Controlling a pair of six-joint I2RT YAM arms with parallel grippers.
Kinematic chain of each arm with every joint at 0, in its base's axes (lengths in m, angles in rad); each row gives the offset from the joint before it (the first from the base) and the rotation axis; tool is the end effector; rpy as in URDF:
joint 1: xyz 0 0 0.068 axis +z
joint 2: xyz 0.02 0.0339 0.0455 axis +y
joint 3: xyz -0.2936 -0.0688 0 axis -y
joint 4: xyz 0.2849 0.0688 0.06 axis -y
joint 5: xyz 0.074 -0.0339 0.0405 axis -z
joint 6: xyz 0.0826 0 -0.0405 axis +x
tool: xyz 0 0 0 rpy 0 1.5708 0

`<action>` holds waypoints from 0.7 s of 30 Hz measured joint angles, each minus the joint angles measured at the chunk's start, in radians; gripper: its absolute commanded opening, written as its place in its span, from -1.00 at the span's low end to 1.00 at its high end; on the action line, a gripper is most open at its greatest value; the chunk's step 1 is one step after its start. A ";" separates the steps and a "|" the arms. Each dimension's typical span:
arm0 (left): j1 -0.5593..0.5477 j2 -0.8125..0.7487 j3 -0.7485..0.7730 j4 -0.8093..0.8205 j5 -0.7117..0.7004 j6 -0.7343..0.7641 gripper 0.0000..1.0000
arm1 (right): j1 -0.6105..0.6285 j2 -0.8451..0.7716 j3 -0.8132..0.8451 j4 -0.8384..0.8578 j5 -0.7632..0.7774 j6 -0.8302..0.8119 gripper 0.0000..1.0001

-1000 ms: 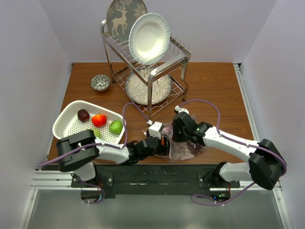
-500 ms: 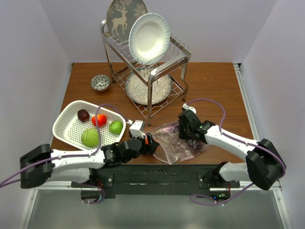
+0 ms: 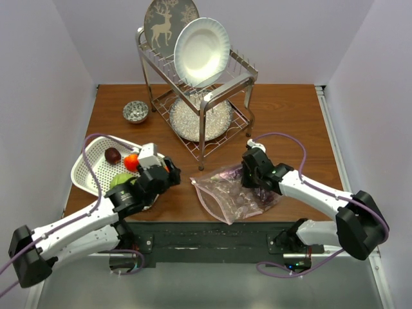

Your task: Open the zip-top bag and remove the fake food

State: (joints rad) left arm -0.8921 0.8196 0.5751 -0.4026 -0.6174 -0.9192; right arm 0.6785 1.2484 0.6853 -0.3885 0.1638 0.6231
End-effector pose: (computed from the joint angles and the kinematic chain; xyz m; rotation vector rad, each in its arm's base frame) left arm 0.1774 -0.1438 0.2321 -0.3591 2.0799 -0.4061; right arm 0.2343 0.1716 0.1640 -0.0037 2.5348 0.3256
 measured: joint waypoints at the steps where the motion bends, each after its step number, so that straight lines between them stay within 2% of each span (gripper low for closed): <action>1: 0.024 -0.015 0.002 -0.018 -0.002 0.002 -0.27 | 0.000 -0.005 0.000 0.000 -0.001 -0.003 -0.68; 6: 0.135 -0.054 0.010 -0.118 -0.013 -0.006 -0.26 | 0.000 -0.018 0.000 0.000 -0.014 -0.016 -0.67; 9: 0.174 -0.060 0.008 -0.179 -0.033 -0.039 -0.14 | 0.000 -0.021 0.000 -0.001 -0.026 -0.021 -0.65; 12: 0.192 -0.090 -0.008 -0.239 -0.064 -0.086 0.26 | 0.000 -0.027 0.000 -0.003 -0.029 -0.023 -0.62; 13: 0.193 -0.100 -0.013 -0.259 -0.073 -0.098 0.58 | 0.000 -0.033 0.000 -0.005 -0.029 -0.024 -0.57; 16: 0.196 -0.119 -0.017 -0.307 -0.092 -0.135 0.98 | 0.000 -0.052 0.000 -0.008 -0.030 -0.027 -0.41; 21: 0.198 -0.126 -0.016 -0.341 -0.102 -0.154 1.00 | 0.000 -0.084 0.001 -0.018 -0.029 -0.031 -0.15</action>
State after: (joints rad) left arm -0.6945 0.6937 0.5591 -0.7437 -0.7193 -1.0729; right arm 0.6781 1.1648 0.6861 -0.4061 0.1349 0.5922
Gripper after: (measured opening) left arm 0.996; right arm 0.356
